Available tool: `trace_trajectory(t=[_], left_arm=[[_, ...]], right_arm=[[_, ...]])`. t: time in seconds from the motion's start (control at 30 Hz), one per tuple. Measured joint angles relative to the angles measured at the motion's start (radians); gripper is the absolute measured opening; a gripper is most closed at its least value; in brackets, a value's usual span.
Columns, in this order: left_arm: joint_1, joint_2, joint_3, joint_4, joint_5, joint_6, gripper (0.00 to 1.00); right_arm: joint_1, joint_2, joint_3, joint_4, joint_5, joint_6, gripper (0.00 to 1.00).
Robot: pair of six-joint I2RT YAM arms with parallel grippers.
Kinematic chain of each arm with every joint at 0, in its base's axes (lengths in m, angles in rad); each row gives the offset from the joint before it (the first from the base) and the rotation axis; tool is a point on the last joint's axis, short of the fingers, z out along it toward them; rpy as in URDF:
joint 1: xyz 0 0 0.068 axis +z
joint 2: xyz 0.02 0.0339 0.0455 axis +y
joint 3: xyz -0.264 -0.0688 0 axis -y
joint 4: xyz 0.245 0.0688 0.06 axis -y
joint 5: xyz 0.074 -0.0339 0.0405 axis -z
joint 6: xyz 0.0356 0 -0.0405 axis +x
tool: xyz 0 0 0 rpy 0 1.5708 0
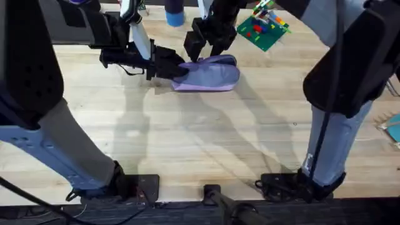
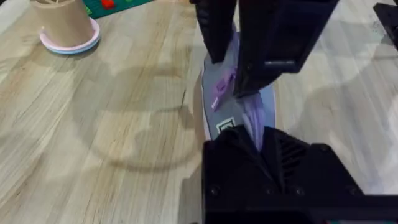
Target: Unzip the bag, pick up the pens from the table one at a time and place them inside, then zip the bag closed.
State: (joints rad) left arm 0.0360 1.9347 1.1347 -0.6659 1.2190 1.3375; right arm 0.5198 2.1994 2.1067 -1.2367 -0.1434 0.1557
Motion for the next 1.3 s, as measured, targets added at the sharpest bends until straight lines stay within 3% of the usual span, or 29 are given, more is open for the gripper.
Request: trace_trajectory(t=[0.3, 0.43, 1.3], left_arm=[[0.000, 0.000, 0.000, 0.000, -0.002, 0.000, 0.042], [0.000, 0.000, 0.000, -0.003, -0.004, 0.000, 0.042], [0.002, 0.000, 0.000, 0.008, 0.001, 0.000, 0.043]], right_arm=[[0.001, 0.000, 0.000, -0.011, -0.056, 0.000, 0.256], [0.001, 0.000, 0.000, -0.021, -0.059, -0.004, 0.048], [-0.011, 0.000, 0.069, -0.047, -0.071, -0.022, 0.033]])
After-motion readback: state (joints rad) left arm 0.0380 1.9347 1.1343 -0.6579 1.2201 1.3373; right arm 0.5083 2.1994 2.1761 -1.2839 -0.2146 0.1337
